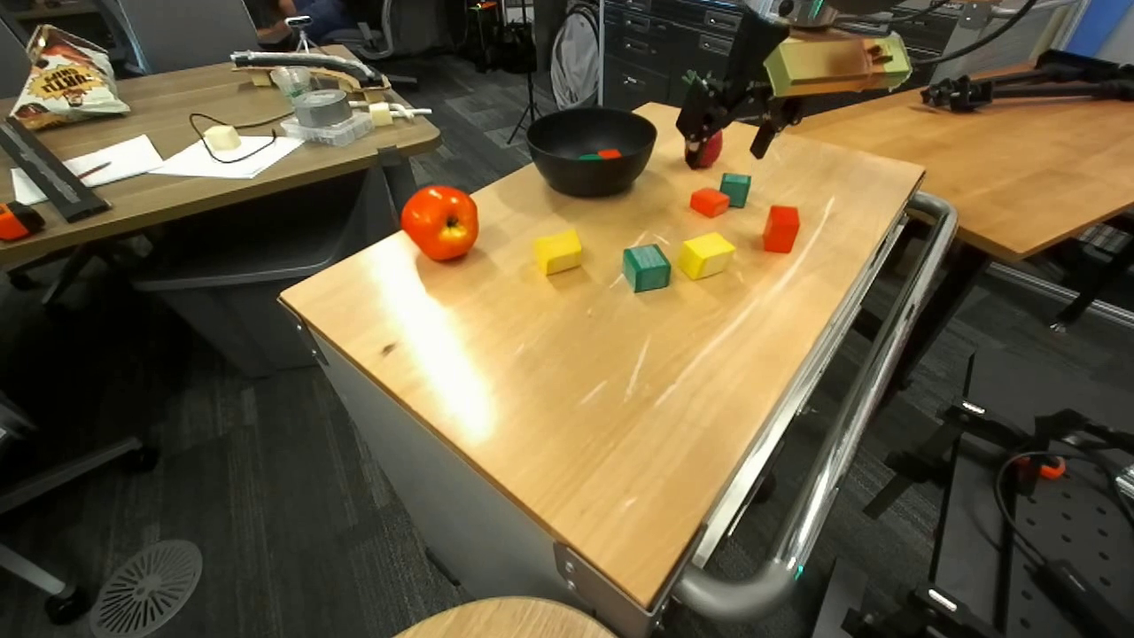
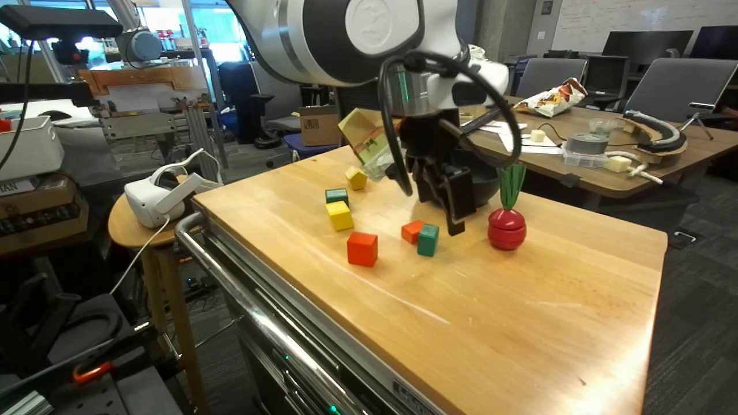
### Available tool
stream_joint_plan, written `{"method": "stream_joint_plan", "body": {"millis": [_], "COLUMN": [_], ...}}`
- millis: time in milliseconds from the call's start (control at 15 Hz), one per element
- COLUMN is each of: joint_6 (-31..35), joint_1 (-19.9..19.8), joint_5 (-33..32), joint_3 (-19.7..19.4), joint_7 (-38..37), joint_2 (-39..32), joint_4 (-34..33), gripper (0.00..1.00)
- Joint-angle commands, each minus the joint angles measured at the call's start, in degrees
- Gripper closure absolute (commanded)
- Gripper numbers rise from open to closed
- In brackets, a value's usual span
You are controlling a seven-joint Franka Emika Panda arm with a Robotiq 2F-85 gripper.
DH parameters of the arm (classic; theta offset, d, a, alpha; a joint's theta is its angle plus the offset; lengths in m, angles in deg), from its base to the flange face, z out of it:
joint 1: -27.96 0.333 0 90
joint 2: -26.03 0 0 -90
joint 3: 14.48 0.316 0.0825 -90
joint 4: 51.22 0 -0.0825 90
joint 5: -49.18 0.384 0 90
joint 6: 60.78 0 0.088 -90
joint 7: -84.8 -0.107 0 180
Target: Move the apple to the left, take the radish and blocks out of the black bowl
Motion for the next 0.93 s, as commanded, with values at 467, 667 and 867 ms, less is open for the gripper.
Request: {"method": "stream_joint_plan", "body": {"millis": [467, 667, 867], "joint_6": [0.9, -4.3, -10.8], "joint_1": [2.6, 3.8, 4.6], "joint_5": [-2.3, -0.3, -2.6], "joint_3": [5.1, 6.6, 6.0], "joint_7": [9.6, 11.8, 10.6], "joint_2": [5.7, -2.4, -10.9], "joint_4": [-13.7, -22.2, -30.0], "gripper": [0.0, 0.0, 0.0]}}
